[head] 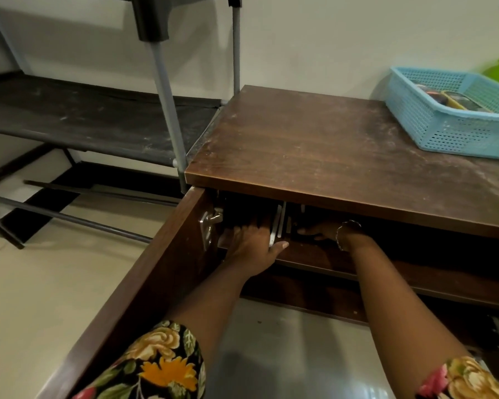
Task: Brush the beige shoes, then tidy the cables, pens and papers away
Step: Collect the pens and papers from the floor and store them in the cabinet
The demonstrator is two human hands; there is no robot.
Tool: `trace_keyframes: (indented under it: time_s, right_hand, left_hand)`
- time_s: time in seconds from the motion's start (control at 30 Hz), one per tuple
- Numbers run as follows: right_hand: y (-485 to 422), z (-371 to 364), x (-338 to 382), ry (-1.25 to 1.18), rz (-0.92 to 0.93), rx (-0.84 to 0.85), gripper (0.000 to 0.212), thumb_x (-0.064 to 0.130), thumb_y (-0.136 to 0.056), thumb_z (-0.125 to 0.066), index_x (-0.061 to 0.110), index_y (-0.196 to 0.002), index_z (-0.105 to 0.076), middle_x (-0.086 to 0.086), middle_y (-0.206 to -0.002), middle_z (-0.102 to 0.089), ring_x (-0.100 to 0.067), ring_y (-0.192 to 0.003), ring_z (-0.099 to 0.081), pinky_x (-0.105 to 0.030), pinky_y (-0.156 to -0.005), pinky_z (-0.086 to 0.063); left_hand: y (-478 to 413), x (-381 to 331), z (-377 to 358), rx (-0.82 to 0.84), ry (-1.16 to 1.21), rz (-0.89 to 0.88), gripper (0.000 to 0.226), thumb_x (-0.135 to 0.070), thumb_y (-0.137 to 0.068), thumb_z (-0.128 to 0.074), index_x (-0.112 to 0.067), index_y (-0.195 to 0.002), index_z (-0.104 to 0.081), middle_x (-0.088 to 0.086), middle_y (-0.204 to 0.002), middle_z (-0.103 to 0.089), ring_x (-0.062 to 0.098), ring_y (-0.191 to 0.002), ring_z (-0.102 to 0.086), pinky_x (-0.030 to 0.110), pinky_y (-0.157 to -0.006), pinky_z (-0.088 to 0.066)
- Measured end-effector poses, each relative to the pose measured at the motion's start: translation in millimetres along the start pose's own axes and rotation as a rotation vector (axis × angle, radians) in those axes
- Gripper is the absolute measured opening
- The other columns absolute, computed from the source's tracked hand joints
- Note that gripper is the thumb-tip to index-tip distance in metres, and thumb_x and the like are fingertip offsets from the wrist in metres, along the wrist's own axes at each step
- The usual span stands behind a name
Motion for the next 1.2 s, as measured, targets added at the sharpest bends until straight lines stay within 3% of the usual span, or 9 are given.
trace_keyframes:
  time_s: [0.17,0.27,0.43,0.57,0.67,0.8,1.03,1.13,1.2]
  right_hand:
    - [-0.9,-4.1,12.0,0.27,0.08,-0.046,0.046,0.018,-0.094,-0.051,0.009,-0.137,-0.04,-0.013,-0.142,-0.042,-0.029,-0.131,-0.038,-0.033,-0.106,-0.032]
    - [-5.5,-3.1,10.3,0.223,0.113,-0.053,0.048,0.014,-0.092,-0.053,0.009,-0.138,-0.038,-0.01,-0.14,-0.042,-0.028,-0.13,-0.039,-0.028,-0.101,-0.034]
    - [-4.2,1.7,0.7,0.068,0.096,0.001,0.052,0.007,-0.088,-0.058,0.006,-0.136,-0.04,-0.011,-0.143,-0.039,-0.028,-0.131,-0.039,-0.023,-0.089,-0.037]
    - [-5.7,0.6,2.7,0.147,0.099,-0.03,0.052,0.005,-0.086,-0.06,0.005,-0.135,-0.041,-0.014,-0.14,-0.044,-0.03,-0.128,-0.042,-0.03,-0.099,-0.037]
    - [-4.2,-2.4,6.1,0.148,0.094,-0.012,0.044,0.0,-0.088,-0.055,-0.004,-0.131,-0.043,-0.022,-0.134,-0.047,-0.034,-0.124,-0.045,-0.029,-0.095,-0.039]
    - [-6.1,-1.7,6.7,0.269,0.121,-0.072,0.044,0.013,-0.092,-0.052,0.003,-0.134,-0.042,-0.018,-0.14,-0.043,-0.032,-0.129,-0.041,-0.036,-0.106,-0.035]
    - [-3.8,-5.0,6.8,0.335,0.156,-0.077,0.06,0.022,-0.091,-0.055,0.011,-0.143,-0.028,-0.012,-0.149,-0.032,-0.029,-0.136,-0.032,-0.034,-0.108,-0.028]
    - [-1.5,-0.2,7.0,0.326,0.203,-0.139,0.054,0.029,-0.091,-0.055,0.013,-0.139,-0.037,-0.011,-0.145,-0.037,-0.029,-0.132,-0.037,-0.035,-0.105,-0.031]
    - [0.4,5.8,6.5,0.335,0.204,-0.235,0.048,0.032,-0.093,-0.05,0.013,-0.137,-0.042,-0.01,-0.145,-0.038,-0.03,-0.131,-0.037,-0.035,-0.106,-0.029]
  left_hand:
    - [-8.1,-3.5,-4.3,-0.012,0.066,-0.037,0.043,-0.043,-0.096,-0.039,-0.005,-0.108,-0.057,0.013,-0.112,-0.06,0.03,-0.113,-0.049,0.039,-0.102,-0.028]
    - [-9.9,-2.4,-5.8,-0.059,0.082,-0.069,0.044,-0.043,-0.095,-0.042,-0.006,-0.114,-0.056,0.012,-0.115,-0.059,0.029,-0.114,-0.05,0.035,-0.096,-0.033]
    - [-9.8,0.1,-3.6,-0.073,0.073,-0.005,0.048,-0.047,-0.093,-0.044,-0.002,-0.093,-0.059,0.014,-0.105,-0.062,0.028,-0.105,-0.054,0.033,-0.093,-0.035]
    - [-11.4,-3.0,-5.1,-0.054,0.026,-0.013,0.052,-0.049,-0.095,-0.038,-0.004,-0.09,-0.061,0.013,-0.102,-0.064,0.029,-0.103,-0.055,0.034,-0.095,-0.032]
    - [-13.4,-4.0,-6.4,-0.061,0.017,-0.002,0.053,-0.05,-0.095,-0.036,-0.006,-0.092,-0.064,0.012,-0.103,-0.065,0.028,-0.105,-0.055,0.035,-0.096,-0.031]
    - [-13.3,-3.7,-7.5,-0.069,0.032,0.006,0.05,-0.049,-0.095,-0.036,-0.008,-0.092,-0.065,0.011,-0.101,-0.065,0.027,-0.104,-0.055,0.036,-0.098,-0.029]
    - [-8.2,-3.0,-2.6,-0.104,0.071,0.02,0.05,-0.053,-0.091,-0.043,-0.008,-0.088,-0.064,0.01,-0.101,-0.065,0.026,-0.104,-0.056,0.038,-0.101,-0.03]
    - [-3.9,-1.9,4.7,-0.16,0.087,0.011,0.049,-0.055,-0.09,-0.044,-0.011,-0.071,-0.052,0.009,-0.087,-0.063,0.026,-0.095,-0.058,0.036,-0.095,-0.034]
    - [-1.8,-1.6,11.6,-0.204,0.086,0.032,0.054,-0.055,-0.091,-0.041,-0.006,-0.078,-0.059,0.012,-0.09,-0.063,0.027,-0.097,-0.057,0.035,-0.095,-0.034]
Point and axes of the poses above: each hand's wrist, its own y-axis away from the middle knuckle, its own z-axis out of the back of the hand, x = y × z, the point moved 5 cm from there along -y, towards the middle knuckle
